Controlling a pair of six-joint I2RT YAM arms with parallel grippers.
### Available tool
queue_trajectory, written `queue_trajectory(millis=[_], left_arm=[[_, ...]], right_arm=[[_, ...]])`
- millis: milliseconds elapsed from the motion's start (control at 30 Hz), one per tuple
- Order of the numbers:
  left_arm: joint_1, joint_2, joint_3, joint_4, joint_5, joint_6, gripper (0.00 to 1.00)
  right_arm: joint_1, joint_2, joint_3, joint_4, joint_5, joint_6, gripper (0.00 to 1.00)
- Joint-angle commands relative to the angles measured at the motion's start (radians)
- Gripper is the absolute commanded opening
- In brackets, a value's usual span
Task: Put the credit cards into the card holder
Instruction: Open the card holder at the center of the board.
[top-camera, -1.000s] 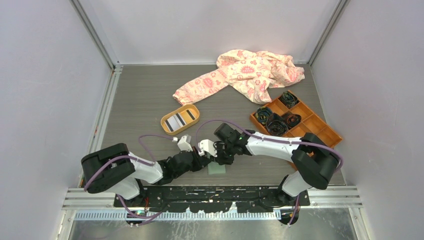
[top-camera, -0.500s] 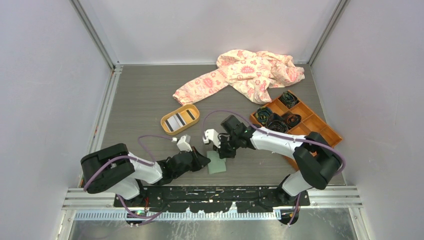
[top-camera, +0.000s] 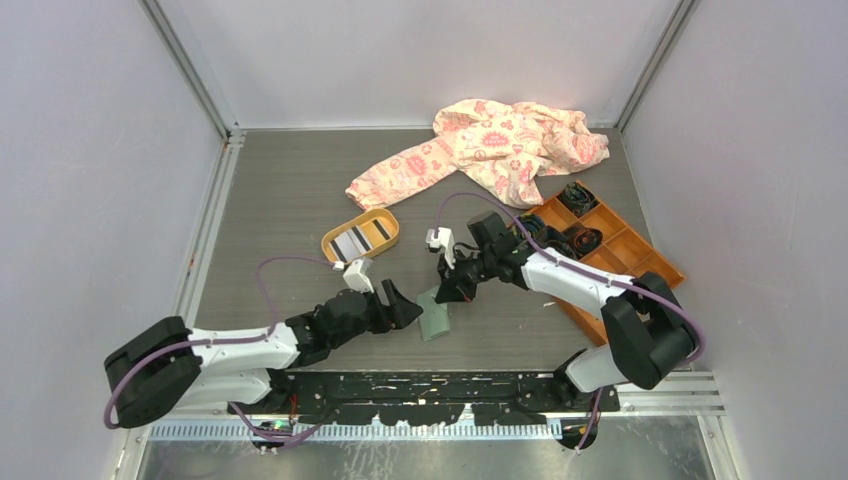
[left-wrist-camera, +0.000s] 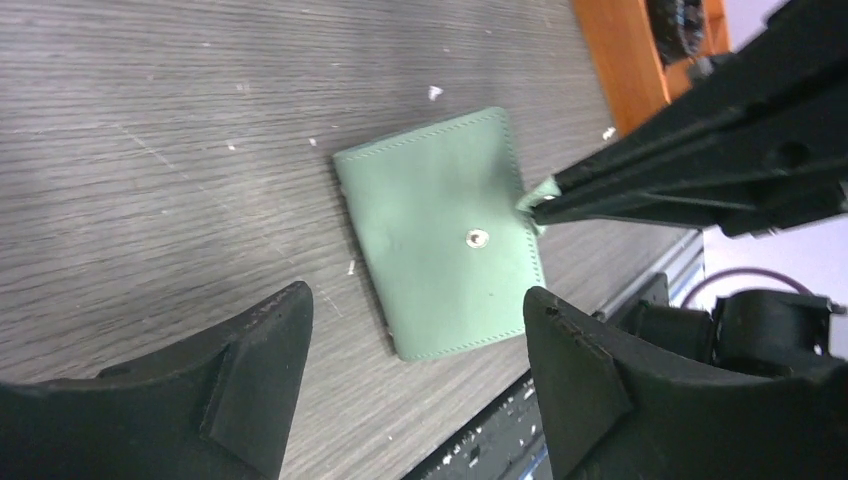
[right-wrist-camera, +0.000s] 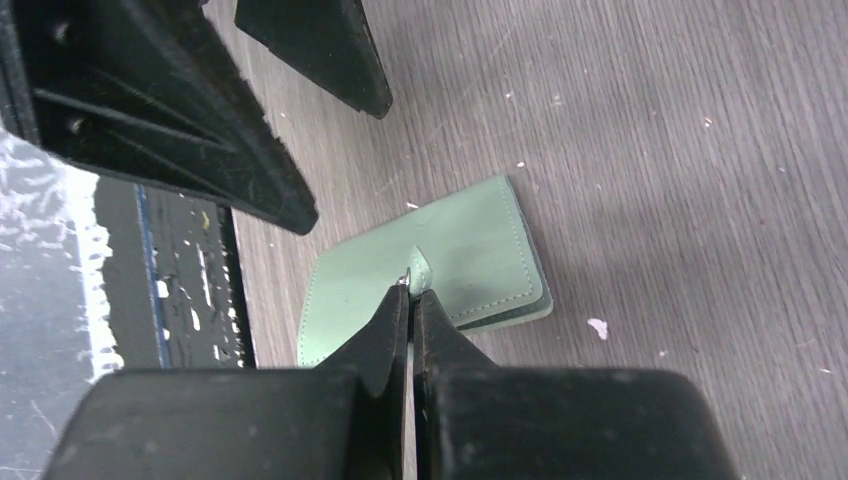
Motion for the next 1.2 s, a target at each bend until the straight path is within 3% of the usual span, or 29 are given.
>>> queue_trajectory(millis=[0,167,667,1000,1167], left_arm=[[0.001,-0.089,0.025,-0.053,0.081,0.095,0.78],[-0.028,-0.056,0.068,-0.036,0.096,0.103,0.84],[-0.114,0.118,0.302,-0.344,-0.058,0.111,0.85],[-0.114,0.115,0.302,-0.406,-0.102,0.118,0.62],[-0.113,0.036,0.243,-0.377,-0.113,0.13,0.61]], right_arm=[[-0.011,-0.028,0.0,0.104,-0.095,0.126,0.01],[-0.023,-0.027,-0.008,0.153,-0.119,0.192,0.01],[-0.029,-0.024,-0.016,0.17,-0.092,0.217,0.01],[-0.033,-0.023,-0.013,0.159,-0.081,0.204,0.01],[-0.037,-0.017,-0.007,0.133,-0.073,0.175,0.01]])
